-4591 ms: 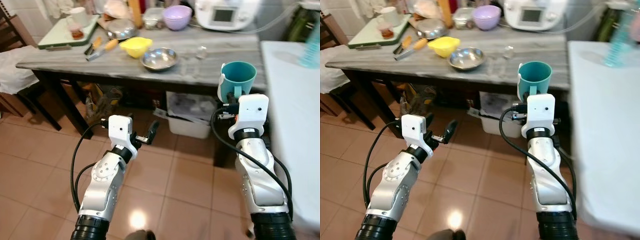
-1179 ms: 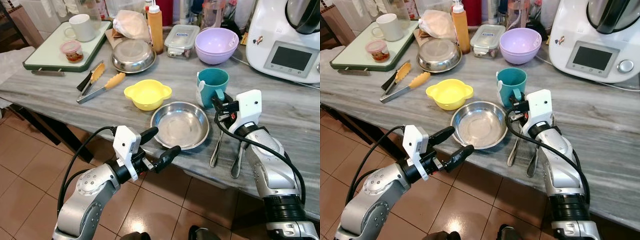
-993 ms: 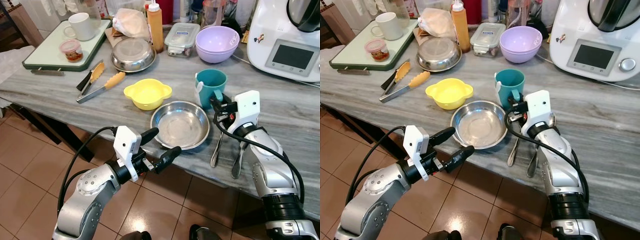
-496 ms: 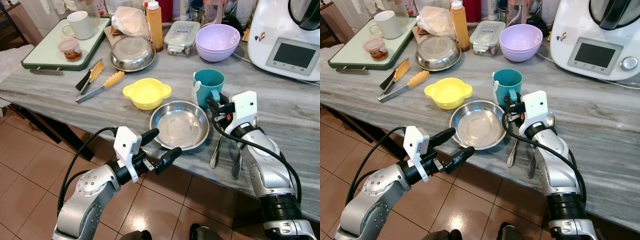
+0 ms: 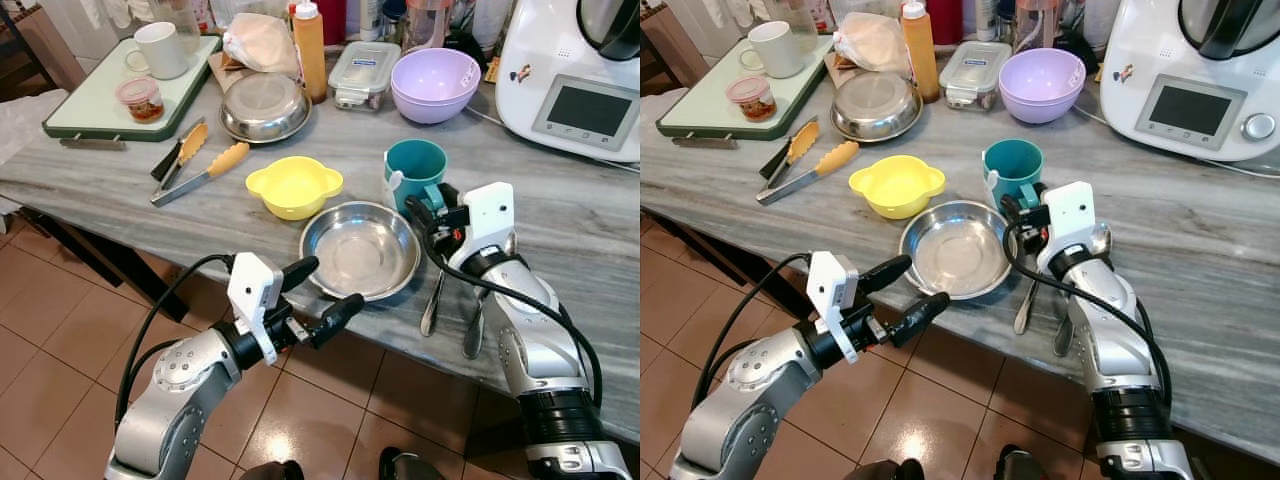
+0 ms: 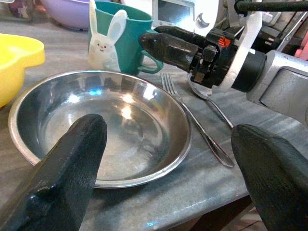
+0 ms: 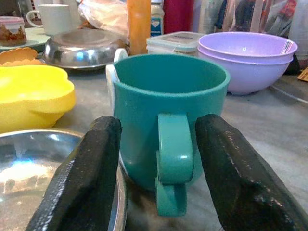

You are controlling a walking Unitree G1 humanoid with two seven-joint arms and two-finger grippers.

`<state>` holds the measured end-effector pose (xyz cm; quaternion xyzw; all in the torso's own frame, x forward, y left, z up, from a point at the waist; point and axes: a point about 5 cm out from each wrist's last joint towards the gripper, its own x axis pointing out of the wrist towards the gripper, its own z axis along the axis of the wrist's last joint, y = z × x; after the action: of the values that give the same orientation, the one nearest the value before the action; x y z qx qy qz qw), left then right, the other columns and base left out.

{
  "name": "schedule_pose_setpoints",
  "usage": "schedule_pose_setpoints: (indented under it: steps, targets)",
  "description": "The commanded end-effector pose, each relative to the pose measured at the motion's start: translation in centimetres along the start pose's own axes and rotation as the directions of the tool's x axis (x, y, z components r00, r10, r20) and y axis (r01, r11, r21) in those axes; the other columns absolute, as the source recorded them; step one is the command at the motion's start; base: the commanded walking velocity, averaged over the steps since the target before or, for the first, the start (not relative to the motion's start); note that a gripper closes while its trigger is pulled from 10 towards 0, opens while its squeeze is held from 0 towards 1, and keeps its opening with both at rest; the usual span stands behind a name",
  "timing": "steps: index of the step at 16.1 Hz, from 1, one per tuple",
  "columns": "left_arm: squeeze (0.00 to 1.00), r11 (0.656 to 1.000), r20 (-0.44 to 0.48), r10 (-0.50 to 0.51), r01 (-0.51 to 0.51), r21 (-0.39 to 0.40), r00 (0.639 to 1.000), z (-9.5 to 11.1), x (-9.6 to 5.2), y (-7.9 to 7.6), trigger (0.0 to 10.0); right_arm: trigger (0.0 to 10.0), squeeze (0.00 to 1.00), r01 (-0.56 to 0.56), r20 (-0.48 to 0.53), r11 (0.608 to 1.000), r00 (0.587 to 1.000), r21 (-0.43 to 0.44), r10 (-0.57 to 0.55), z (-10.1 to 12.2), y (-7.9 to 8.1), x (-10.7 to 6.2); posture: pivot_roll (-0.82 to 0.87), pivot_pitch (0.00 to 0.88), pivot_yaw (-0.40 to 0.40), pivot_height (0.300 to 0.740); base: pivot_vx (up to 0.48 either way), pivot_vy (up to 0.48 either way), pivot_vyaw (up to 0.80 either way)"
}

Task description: Setting the table

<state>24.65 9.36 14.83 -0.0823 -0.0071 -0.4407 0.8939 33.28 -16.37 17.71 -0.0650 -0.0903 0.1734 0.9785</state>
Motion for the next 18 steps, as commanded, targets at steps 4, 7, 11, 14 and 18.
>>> schedule_pose_setpoints:
  steps: [4,7,11,14,18]
  targets:
    - [0.0,1.0,0.002,0.01,-0.01,0.014,1.0,0.1,-0.2,0.4,10.0,10.0,1.0,0.068,0.107,0.998,0.992,-0.004,-0.067,2.9,0.2,-0.2,0.03,0.178,0.103,0.74,0.0,0.0,0.0]
    - [0.0,1.0,0.017,0.014,-0.015,0.021,1.0,0.4,0.0,0.6,10.0,10.0,1.0,0.118,0.134,0.993,0.984,-0.026,-0.113,3.6,0.7,-0.8,0.02,0.168,0.097,0.74,0.0,0.0,0.0]
    - [0.0,0.996,0.054,0.079,-0.081,0.03,0.995,0.6,0.2,1.4,10.0,10.0,1.0,0.137,0.095,0.99,0.986,0.018,-0.138,2.8,2.6,-2.1,0.0,0.138,0.08,0.74,0.0,0.0,0.0]
    - [0.0,0.984,0.059,0.167,-0.17,0.048,0.984,0.3,-0.1,2.2,10.0,10.0,1.0,0.11,0.082,0.994,0.991,-0.008,-0.109,2.6,4.0,-3.0,-0.01,0.123,0.074,0.74,0.0,0.0,0.0]
    - [0.0,0.918,0.038,0.386,-0.388,0.083,0.922,-1.0,-0.4,3.8,10.0,10.0,1.0,0.039,0.056,0.994,0.998,-0.1,-0.033,1.8,6.1,-4.8,0.01,0.105,0.071,0.74,0.0,0.0,0.0]
